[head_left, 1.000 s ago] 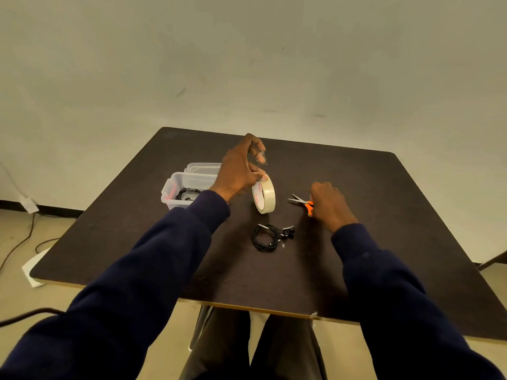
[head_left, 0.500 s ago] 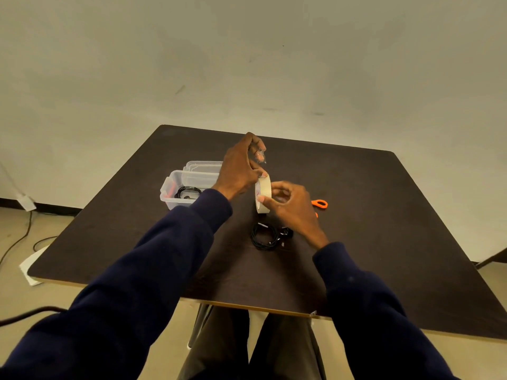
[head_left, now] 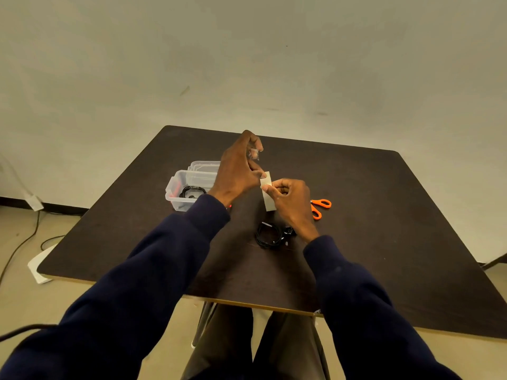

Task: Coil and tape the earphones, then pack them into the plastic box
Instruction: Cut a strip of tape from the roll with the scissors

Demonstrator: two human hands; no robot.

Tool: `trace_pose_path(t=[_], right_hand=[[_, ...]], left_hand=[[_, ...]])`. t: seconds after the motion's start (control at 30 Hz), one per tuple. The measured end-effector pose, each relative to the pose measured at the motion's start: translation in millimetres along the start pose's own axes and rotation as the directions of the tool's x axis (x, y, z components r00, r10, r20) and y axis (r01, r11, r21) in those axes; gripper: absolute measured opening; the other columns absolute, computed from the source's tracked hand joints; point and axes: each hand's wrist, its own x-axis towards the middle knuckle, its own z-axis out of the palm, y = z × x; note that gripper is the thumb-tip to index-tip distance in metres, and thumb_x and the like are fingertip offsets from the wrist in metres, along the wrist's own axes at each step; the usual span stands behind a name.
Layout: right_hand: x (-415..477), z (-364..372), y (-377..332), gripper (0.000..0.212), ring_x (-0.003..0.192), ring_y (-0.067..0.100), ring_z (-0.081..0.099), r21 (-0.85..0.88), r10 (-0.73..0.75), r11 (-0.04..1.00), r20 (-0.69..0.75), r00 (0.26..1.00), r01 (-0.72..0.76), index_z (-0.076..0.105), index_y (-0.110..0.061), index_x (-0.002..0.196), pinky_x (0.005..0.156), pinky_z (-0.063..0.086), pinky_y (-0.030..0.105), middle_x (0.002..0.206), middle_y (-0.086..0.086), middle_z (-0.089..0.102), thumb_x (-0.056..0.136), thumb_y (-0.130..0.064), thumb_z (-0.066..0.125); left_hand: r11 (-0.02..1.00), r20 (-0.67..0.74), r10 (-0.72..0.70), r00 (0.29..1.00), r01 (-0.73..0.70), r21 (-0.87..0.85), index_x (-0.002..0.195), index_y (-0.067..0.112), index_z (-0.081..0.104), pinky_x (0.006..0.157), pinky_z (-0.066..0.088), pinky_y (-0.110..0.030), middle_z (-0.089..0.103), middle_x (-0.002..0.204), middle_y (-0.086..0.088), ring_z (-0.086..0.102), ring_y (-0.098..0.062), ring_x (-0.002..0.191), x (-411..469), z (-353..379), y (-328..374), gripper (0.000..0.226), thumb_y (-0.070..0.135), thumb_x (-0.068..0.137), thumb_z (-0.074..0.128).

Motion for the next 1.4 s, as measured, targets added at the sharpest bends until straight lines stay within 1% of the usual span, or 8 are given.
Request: trace_pose_path(t=[0.13,0.23,0.33,0.87,1.0,1.17,1.3,1.4], right_hand=[[-2.8,-2.0,2.9,0.026,0.074,0.021,0.072,0.087,0.041,0.996,-0.053,0.998,-0.037,0.077,-0.009,0.082,0.067,0.058,0.04,0.077,0.005,0.075,0.087,-0.034,0.081],[-10.1,-1.5,5.8,0.027,0.067,0.011,0.067,0.142,0.054,0.989,-0.065,0.996,-0.044,0.075,-0.008,0.079,0.066,0.059,0.04,0.076,0.006,0.075,0.085,-0.033,0.082],[-14.0,-4.6,6.4,0.021,0.074,0.012,0.071,0.134,0.046,0.99,-0.056,0.997,-0.039,0.076,-0.013,0.083,0.07,0.061,0.037,0.078,-0.001,0.074,0.085,-0.034,0.081],[-17.1,-7.9,11.8,0.015,0.078,0.006,0.071,0.162,0.029,0.987,-0.044,0.999,-0.021,0.077,-0.015,0.092,0.069,0.059,0.022,0.086,-0.003,0.075,0.086,-0.028,0.082],[-18.8,-15.3,16.1,0.013,0.086,0.013,0.074,0.19,0.023,0.981,-0.008,1.0,-0.021,0.078,-0.013,0.097,0.076,0.06,0.028,0.092,0.0,0.077,0.088,-0.021,0.08],[-22.6,-33.3,17.0,0.007,0.085,0.005,0.072,0.224,0.023,0.974,-0.014,1.0,-0.019,0.075,-0.026,0.094,0.077,0.058,0.026,0.089,-0.009,0.076,0.093,-0.019,0.074],[-21.6,-43.2,18.2,0.013,0.079,-0.003,0.069,0.24,0.007,0.971,-0.045,0.999,0.004,0.072,-0.027,0.095,0.076,0.058,0.025,0.094,-0.004,0.077,0.096,-0.014,0.07],[-19.8,-44.5,24.3,0.014,0.091,0.007,0.072,0.218,0.012,0.976,-0.075,0.997,0.005,0.073,-0.03,0.1,0.083,0.06,0.033,0.095,-0.011,0.075,0.097,-0.017,0.068]], left_hand=[[0.949,-0.107,-0.256,0.961,0.229,-0.216,0.112,0.019,0.051,0.067,0.058,-0.02,0.056,0.1,0.004,0.069,-0.016,0.088,-4.4,-0.9,-0.7,0.061,0.008,0.069,0.093],[0.737,-0.044,-0.571,0.82,0.489,-0.467,0.121,0.011,0.052,0.064,0.06,-0.021,0.058,0.117,-0.009,0.067,-0.023,0.102,-3.8,6.3,-5.2,0.064,-0.005,0.071,0.089],[0.529,0.088,-0.698,0.711,0.594,-0.605,0.121,0.01,0.05,0.076,0.066,-0.043,0.054,0.127,-0.021,0.072,-0.034,0.098,-0.9,15.0,-8.2,0.062,-0.017,0.074,0.082],[0.502,0.225,-0.714,0.663,0.71,-0.494,0.132,0.007,0.05,0.082,0.065,-0.045,0.057,0.113,-0.018,0.072,-0.035,0.095,6.8,16.0,-2.5,0.058,-0.021,0.084,0.068],[0.508,0.245,-0.659,0.711,0.66,-0.553,0.137,0.008,0.043,0.071,0.066,-0.038,0.065,0.115,-0.02,0.078,-0.029,0.08,0.2,12.5,4.2,0.067,0.001,0.083,0.082],[0.563,0.201,-0.613,0.764,0.601,-0.567,0.129,0.011,0.049,0.076,0.066,-0.041,0.068,0.12,-0.007,0.079,-0.029,0.077,3.9,19.5,19.9,0.054,0.037,0.091,0.077],[0.585,0.191,-0.58,0.792,0.568,-0.579,0.096,0.016,0.056,0.085,0.064,-0.044,0.068,0.105,0.004,0.079,-0.032,0.082,3.7,28.2,26.4,0.026,0.039,0.098,0.068],[0.585,0.169,-0.593,0.787,0.566,-0.58,0.116,0.012,0.054,0.087,0.063,-0.041,0.067,0.119,-0.006,0.079,-0.03,0.084,2.9,33.8,25.9,0.031,0.034,0.099,0.067]])
